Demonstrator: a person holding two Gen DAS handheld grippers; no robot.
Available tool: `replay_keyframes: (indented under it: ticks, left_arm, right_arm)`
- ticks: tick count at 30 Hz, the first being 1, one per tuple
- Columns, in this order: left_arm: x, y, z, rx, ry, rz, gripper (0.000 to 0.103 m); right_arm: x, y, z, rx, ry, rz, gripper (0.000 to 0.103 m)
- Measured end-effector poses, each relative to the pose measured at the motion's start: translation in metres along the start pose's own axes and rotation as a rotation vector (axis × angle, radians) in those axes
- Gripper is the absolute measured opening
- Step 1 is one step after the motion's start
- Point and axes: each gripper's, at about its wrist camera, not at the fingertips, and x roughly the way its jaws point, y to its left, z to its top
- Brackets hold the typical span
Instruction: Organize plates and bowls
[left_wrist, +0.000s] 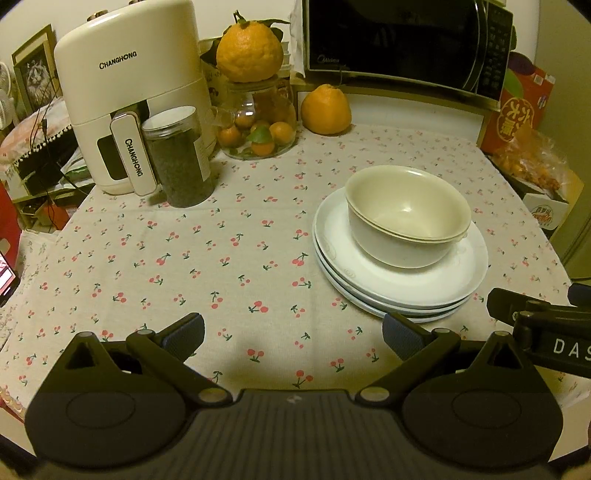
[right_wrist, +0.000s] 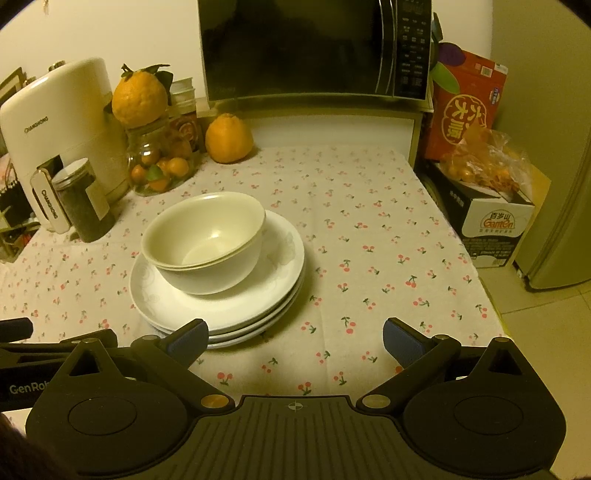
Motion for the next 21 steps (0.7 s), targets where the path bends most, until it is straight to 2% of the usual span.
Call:
replay_keyframes:
  ticks: [21]
  left_arm:
    - [0.0045, 0.0015, -0.0006, -0.015, 0.039, -0.017, 0.103]
  right_arm:
    - [0.0011, 0.0003, -0.0009, 0.000, 0.006, -0.001, 0.102]
